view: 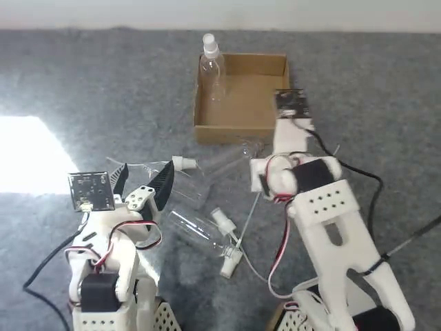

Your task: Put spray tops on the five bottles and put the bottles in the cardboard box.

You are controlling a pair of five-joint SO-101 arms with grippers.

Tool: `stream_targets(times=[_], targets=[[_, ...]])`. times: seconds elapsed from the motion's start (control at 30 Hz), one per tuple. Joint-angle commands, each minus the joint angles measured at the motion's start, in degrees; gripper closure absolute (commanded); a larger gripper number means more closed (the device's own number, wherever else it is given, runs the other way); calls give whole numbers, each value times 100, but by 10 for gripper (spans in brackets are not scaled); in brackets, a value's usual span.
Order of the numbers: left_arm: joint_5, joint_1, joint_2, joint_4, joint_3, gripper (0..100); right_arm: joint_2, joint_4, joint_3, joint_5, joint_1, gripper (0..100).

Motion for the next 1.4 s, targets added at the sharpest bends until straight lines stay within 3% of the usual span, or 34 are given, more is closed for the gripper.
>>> stream_targets(times=[0.0, 0.2, 0.4, 0.53, 0.73, 0.97, 1.2, 1.37], targets=[[35, -35, -114, -26, -110, 706, -251, -127, -97, -53, 532, 877], [35, -35, -114, -35, -101, 706, -251, 374, -62, 396, 558, 782], [35, -26, -114, -35, -92, 706, -251, 242, 413, 2374, 787, 779], [35, -18, -114, -35, -92, 706, -242, -4, 624, 2857, 848, 779], [35, 0, -114, -35, -92, 706, 180, -593, 387, 1231, 813, 779], [35, 9, -114, -35, -92, 706, 1807, -655, -1055, -281, 848, 778], [35, -9, -114, -35, -92, 706, 2941, -655, -2251, -1240, 848, 778], [35, 0, -114, -35, -92, 706, 3626, -664, -2804, -1459, 857, 778]])
